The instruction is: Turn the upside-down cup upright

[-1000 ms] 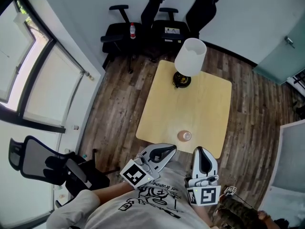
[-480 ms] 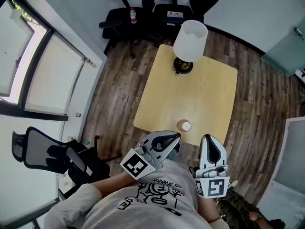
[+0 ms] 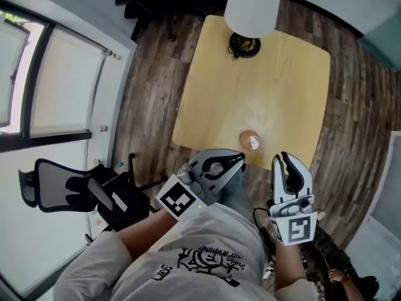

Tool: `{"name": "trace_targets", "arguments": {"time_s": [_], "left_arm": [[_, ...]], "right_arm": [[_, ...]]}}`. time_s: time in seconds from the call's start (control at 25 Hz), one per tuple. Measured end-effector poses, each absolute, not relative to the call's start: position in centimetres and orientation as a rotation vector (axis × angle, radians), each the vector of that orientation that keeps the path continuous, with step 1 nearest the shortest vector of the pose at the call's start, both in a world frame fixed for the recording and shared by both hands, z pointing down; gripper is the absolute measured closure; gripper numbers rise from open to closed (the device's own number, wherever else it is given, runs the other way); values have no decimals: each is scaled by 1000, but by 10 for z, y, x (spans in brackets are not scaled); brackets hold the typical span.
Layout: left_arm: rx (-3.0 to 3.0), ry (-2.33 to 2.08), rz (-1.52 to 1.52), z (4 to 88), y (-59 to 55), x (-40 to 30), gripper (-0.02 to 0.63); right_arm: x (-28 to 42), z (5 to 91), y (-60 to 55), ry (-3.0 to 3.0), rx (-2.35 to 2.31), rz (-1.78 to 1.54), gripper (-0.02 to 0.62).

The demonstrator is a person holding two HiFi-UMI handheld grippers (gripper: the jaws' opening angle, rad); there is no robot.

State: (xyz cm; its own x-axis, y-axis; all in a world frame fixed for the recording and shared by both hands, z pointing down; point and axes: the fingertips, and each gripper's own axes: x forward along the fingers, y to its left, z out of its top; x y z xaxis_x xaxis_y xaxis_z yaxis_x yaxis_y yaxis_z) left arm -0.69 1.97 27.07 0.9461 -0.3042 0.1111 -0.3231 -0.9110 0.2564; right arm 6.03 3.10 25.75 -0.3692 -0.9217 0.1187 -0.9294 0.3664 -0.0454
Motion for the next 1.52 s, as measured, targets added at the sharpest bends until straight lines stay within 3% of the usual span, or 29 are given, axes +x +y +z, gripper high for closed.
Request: {"name": "trace_targets", "arguments": {"time_s": [0.12,0.6,1.0,1.52], "left_arm": [[2847,-419,132,290,26,-5,597],[2771,-442,203,384,25,1,596],[2776,-427,239,437,18,-5,596],[2732,-421,240,459,4,0,597]], "right_arm": [[60,285,35,-2542,1667,172,558],[50,406,42,-2519,1575,290,383],[35,483,30,-2458,1555,345,285],[16,504,2,-2446,1505,296,270]]}}
